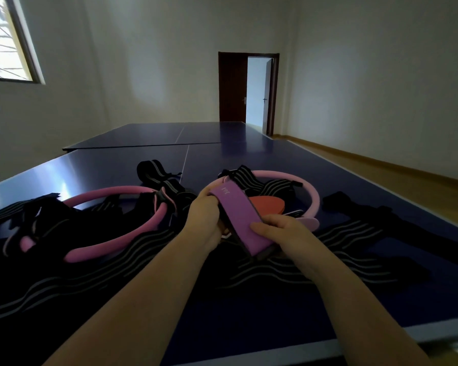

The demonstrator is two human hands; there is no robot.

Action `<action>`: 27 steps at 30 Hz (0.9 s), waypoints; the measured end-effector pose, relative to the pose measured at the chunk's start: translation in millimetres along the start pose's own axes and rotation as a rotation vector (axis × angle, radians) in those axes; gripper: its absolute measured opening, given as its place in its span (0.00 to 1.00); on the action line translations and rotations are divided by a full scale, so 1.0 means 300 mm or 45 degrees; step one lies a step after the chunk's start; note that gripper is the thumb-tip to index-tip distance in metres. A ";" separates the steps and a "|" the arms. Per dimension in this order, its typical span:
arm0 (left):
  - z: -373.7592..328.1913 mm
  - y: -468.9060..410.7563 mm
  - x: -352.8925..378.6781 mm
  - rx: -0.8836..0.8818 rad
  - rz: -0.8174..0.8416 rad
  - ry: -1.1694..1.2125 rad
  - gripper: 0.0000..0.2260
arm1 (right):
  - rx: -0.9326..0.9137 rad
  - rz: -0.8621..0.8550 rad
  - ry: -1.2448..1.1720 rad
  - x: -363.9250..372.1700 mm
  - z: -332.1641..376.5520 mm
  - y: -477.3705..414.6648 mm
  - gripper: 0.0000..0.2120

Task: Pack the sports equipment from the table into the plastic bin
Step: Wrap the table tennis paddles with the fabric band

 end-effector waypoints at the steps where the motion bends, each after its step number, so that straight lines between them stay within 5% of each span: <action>1: 0.010 -0.019 0.000 -0.011 0.000 0.021 0.12 | 0.050 0.026 -0.026 -0.016 -0.007 -0.016 0.08; 7: 0.035 -0.087 -0.011 0.093 0.043 0.001 0.16 | 0.168 -0.116 -0.171 -0.065 -0.032 -0.155 0.13; 10: 0.024 -0.099 -0.019 0.364 0.066 -0.359 0.17 | 0.134 -0.378 -0.149 -0.095 -0.023 -0.272 0.16; 13: 0.038 -0.112 -0.004 0.550 0.233 -0.696 0.24 | 0.050 -0.411 -0.050 -0.093 -0.004 -0.369 0.24; 18: 0.057 -0.167 0.042 0.566 0.185 -1.077 0.24 | -0.145 -0.396 0.201 -0.068 0.021 -0.451 0.15; 22: 0.050 -0.219 0.086 0.637 0.213 -1.233 0.36 | -0.238 -0.444 0.336 -0.090 -0.010 -0.509 0.12; 27: 0.107 -0.290 0.098 0.567 0.301 -1.549 0.30 | -0.287 -0.443 0.650 -0.106 -0.088 -0.562 0.07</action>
Point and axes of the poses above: each hand's wrist, its own y-axis away from the middle knuckle, its own x-axis out of the palm, z = x × y, the point moved 4 cm from there along -y, towards the middle knuckle, and after that the axes turned 14 degrees about -z, right-handed, at the moved point
